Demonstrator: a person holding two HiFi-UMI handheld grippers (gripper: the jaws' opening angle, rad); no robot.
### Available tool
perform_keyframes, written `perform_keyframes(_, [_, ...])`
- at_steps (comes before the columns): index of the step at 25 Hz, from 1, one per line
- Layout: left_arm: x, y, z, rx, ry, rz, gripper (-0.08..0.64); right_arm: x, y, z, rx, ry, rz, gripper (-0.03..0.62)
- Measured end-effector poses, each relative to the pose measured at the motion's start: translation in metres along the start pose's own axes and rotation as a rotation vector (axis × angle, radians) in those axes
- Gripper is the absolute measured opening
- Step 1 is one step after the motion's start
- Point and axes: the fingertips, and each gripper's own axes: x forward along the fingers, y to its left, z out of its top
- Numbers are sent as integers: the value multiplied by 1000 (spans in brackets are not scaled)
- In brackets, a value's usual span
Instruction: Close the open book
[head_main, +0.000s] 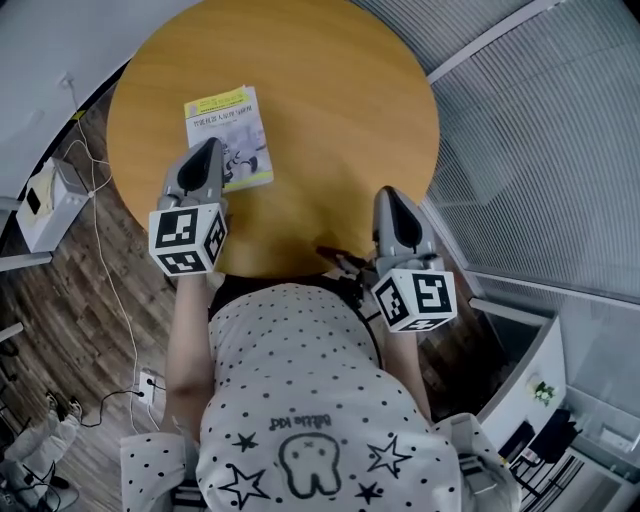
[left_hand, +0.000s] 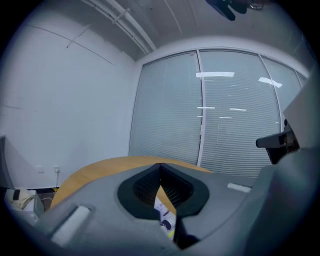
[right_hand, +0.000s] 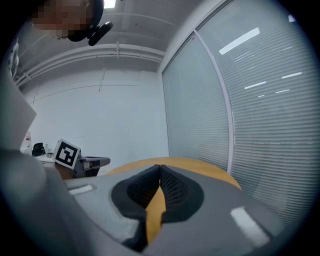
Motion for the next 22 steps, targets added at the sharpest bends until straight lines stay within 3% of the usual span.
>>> perform_keyframes(13, [-89, 7, 70, -26, -199, 86, 9, -18, 14, 12, -13, -42, 89, 5])
perform_keyframes(22, [-142, 9, 81, -4, -225, 141, 9, -18, 33, 18, -37, -52, 145, 5])
